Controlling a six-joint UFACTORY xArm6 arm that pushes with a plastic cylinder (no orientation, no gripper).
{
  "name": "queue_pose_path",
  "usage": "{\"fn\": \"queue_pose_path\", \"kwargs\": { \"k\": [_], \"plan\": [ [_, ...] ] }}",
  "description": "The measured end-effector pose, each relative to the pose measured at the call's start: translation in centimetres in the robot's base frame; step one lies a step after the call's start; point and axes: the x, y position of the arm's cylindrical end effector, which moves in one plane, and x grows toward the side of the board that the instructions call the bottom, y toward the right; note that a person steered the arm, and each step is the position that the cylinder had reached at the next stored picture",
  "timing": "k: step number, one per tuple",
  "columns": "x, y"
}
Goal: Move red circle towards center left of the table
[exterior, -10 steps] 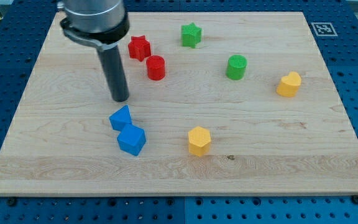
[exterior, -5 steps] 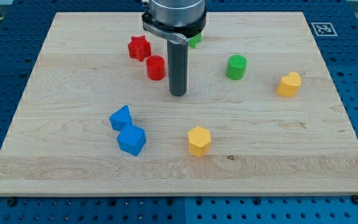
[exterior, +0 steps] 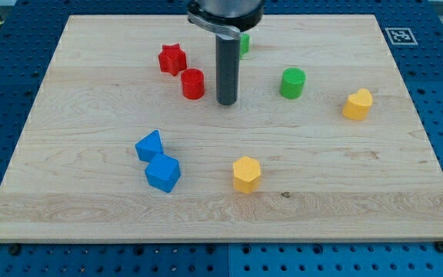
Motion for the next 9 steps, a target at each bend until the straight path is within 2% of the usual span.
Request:
{"fn": "queue_pose_path", "kwargs": {
  "k": [1, 2, 4, 6, 9],
  "plan": [
    [-3.2, -0.5],
    [-4.3, -1.3],
    [-3.4, -6.2],
    [-2.1, -3.6],
    [-0.4, -4.0]
  ]
}}
